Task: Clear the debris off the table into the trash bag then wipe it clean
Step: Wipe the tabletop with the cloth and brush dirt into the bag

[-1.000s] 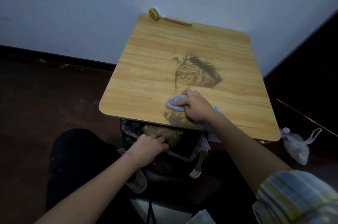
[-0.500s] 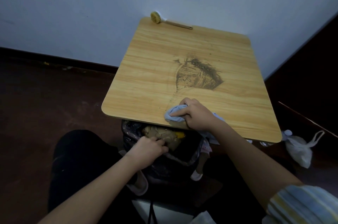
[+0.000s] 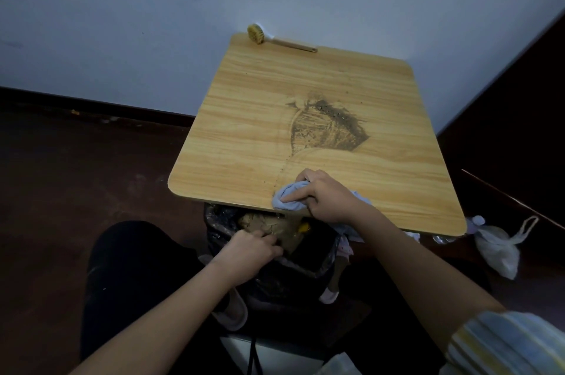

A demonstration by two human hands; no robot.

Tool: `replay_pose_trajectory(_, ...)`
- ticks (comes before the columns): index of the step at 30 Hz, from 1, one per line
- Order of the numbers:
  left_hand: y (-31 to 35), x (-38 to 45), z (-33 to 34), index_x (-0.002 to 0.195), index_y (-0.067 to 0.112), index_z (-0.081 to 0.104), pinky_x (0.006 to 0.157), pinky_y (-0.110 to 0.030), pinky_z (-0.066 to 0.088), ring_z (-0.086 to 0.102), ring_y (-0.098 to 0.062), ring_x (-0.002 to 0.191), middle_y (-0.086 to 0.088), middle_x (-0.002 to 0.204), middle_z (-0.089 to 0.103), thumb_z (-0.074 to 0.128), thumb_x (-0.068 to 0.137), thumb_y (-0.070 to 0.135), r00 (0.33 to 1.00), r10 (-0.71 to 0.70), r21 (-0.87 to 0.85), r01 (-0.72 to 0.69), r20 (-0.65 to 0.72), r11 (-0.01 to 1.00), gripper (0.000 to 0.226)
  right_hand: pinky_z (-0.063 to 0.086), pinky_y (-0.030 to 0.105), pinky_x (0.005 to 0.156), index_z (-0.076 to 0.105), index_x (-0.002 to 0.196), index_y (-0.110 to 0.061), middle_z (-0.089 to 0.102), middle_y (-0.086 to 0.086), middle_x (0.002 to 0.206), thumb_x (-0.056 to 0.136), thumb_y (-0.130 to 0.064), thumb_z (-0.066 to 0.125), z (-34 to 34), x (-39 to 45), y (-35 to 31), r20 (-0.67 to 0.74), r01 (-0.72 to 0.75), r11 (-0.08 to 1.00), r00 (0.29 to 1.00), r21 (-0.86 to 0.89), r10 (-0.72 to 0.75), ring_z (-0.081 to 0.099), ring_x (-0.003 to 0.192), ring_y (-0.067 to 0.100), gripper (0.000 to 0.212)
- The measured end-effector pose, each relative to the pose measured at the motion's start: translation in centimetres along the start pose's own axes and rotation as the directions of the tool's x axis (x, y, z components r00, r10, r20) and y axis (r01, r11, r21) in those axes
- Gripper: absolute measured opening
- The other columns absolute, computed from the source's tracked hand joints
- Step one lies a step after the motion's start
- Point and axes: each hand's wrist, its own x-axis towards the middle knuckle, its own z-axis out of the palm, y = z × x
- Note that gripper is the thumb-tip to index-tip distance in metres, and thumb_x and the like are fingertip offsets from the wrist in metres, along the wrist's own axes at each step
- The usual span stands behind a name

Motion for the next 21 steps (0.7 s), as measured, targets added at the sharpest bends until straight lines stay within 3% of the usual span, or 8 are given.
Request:
replay_pose_trajectory(6,0.1,0.1,-0.3,0.127,0.026,0.049,0.065,-0.034,0.041,0.053,-0.027,0.107,-0.001,0.120,0.052,0.045,0.092,0.010,1.000,0.003,0.006,-0.003,0.004,1.000,0.039,0.041,0.042,0.089,0.068,0.119,-0.030,0.048,0.005,0.118,0.091,0.003,0.048,-0.2,-0.4,-0.3,0.032,0.030,0.999,0.999,-0.012,-0.030,0.039,0.108,0.026,0.048)
replay_pose_trajectory(9,0.2,0.1,-0.4,0.127,0.026,0.050,0.063,-0.033,0.037,0.052,-0.027,0.108,-0.001,0.122,0.052,0.044,0.092,0.009,1.000,0.004,0.009,-0.004,0.004,1.000,0.039,0.040,0.039,0.091,0.071,0.116,-0.027,0.049,0.005,0.116,0.090,0.003,0.048,-0.8,-0.6,0.1,-0.026,0.024,0.999,0.999,0.037,-0.023,0.041,0.110,0.026,0.046)
replay_pose_trajectory(14,0.4,0.1,-0.5,0.127,0.025,0.049,0.065,-0.035,0.041,0.052,-0.028,0.108,-0.002,0.123,0.051,0.043,0.092,0.009,1.000,0.009,0.004,-0.009,0.016,1.000,0.039,0.037,0.029,0.088,0.072,0.115,-0.022,0.046,0.004,0.108,0.090,0.004,0.047,-2.1,-0.6,2.6,-0.248,-0.135,0.980,0.954,0.146,0.168,0.045,0.108,0.026,0.044)
replay_pose_trajectory(18,0.4,0.2,-0.5,0.126,0.025,0.049,0.065,-0.035,0.041,0.052,-0.028,0.108,-0.002,0.123,0.051,0.044,0.091,0.007,1.000,0.001,-0.002,-0.001,0.022,1.000,0.039,0.040,0.036,0.088,0.065,0.125,-0.024,0.043,0.007,0.109,0.096,-0.003,0.043,-1.5,-0.4,4.1,-0.224,-0.348,0.923,0.898,0.165,0.379,0.045,0.108,0.031,0.042)
replay_pose_trajectory(21,0.4,0.3,-0.4,0.125,0.025,0.050,0.062,-0.034,0.039,0.052,-0.027,0.107,-0.001,0.122,0.051,0.045,0.091,0.007,1.000,-0.002,-0.002,0.002,0.023,1.000,0.039,0.038,0.033,0.085,0.064,0.127,-0.025,0.040,0.005,0.107,0.096,-0.005,0.041,-0.3,-0.5,3.8,-0.232,-0.365,0.916,0.889,0.165,0.396,0.042,0.109,0.033,0.043)
